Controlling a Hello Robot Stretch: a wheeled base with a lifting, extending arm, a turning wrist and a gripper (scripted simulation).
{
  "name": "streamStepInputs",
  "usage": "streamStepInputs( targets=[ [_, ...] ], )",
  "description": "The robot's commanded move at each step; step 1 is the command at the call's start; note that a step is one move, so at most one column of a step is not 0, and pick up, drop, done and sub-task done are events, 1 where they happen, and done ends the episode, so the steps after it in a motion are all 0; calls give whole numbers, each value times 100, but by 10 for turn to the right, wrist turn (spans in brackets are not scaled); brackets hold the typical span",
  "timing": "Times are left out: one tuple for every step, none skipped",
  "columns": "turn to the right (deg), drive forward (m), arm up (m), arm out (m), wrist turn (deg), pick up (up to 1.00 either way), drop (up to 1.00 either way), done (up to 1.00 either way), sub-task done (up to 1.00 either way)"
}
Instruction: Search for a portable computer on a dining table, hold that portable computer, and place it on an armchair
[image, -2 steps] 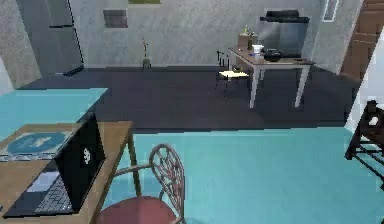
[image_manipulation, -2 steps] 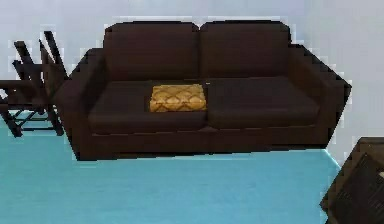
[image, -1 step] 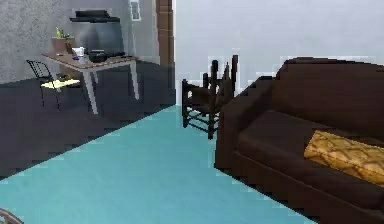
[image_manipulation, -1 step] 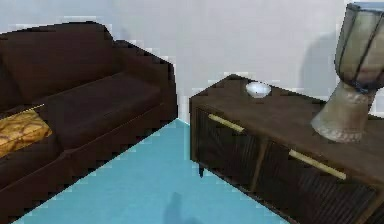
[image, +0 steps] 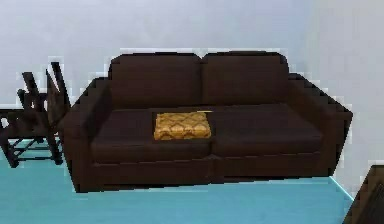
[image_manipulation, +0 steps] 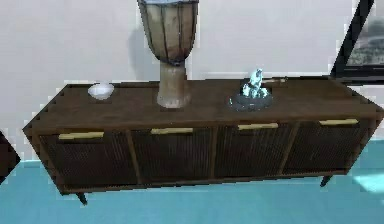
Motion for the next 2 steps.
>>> streamStepInputs(
  targets=[
    [390, 0, 0, 0, 0, 0, 0, 0, 0],
    [0, 10, 0, 0, 0, 0, 0, 0, 0]
  ],
)
